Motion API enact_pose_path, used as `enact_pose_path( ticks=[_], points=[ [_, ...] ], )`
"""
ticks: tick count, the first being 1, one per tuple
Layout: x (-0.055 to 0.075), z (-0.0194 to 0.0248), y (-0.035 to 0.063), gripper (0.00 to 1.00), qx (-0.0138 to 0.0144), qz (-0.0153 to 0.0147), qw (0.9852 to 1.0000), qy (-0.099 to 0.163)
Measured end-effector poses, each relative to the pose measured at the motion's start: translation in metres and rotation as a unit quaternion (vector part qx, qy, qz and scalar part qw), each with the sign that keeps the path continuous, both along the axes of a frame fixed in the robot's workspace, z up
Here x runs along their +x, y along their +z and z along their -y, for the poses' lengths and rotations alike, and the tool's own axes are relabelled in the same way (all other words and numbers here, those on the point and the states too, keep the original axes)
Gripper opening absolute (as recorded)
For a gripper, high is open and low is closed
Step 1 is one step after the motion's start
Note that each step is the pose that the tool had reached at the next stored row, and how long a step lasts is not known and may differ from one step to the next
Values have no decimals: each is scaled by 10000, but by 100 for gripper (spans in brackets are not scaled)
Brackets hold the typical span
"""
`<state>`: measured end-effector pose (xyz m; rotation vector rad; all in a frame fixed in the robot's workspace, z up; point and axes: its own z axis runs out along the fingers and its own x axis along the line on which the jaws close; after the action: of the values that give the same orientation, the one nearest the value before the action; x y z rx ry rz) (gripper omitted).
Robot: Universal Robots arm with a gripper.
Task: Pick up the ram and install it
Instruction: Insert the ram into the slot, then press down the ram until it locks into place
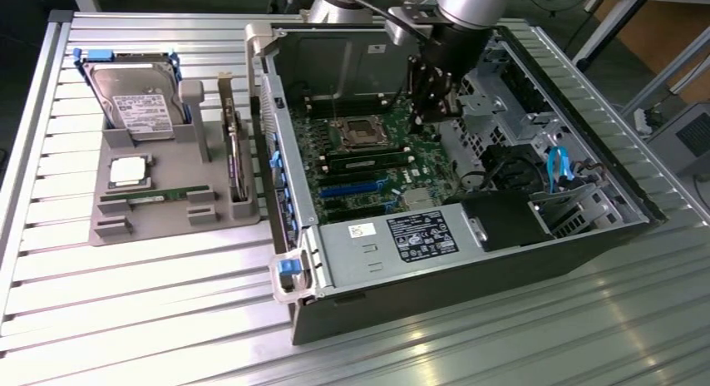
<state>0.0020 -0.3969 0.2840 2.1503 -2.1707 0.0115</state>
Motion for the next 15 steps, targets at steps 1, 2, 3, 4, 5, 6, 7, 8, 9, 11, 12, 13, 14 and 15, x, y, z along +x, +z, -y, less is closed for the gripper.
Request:
enact_pose_path(
  ticks=[1, 2, 3, 4, 5, 6, 7, 8, 9, 11, 12, 13, 14, 15],
  points=[
    [31, 0, 3, 10, 1, -4, 10000, 0],
    [89, -1, 2, 10, 3, -22, 10000, 0],
    [148, 0, 3, 10, 0, -42, 10000, 0],
    [204, 0, 4, 10, 0, -53, 10000, 0],
    [269, 0, 9, 10, -1, -61, 10000, 0],
    [320, 0, 22, 10, 0, -64, 10000, 0],
    [347, 0, 34, 10, 1, -68, 10000, 1],
    [348, 0, 33, 10, 2, -69, 10000, 0],
    [348, 0, 34, 10, 1, -69, 10000, 0],
    [348, 0, 34, 10, 0, -69, 10000, 0],
    [348, 0, 34, 10, 0, -69, 10000, 0],
    [343, 0, 27, 10, 0, -69, 10000, 0],
    [283, 0, -38, 10, 0, -69, 10000, 0],
    [238, 0, -81, 10, 1, -69, 10000, 0]
  ],
)
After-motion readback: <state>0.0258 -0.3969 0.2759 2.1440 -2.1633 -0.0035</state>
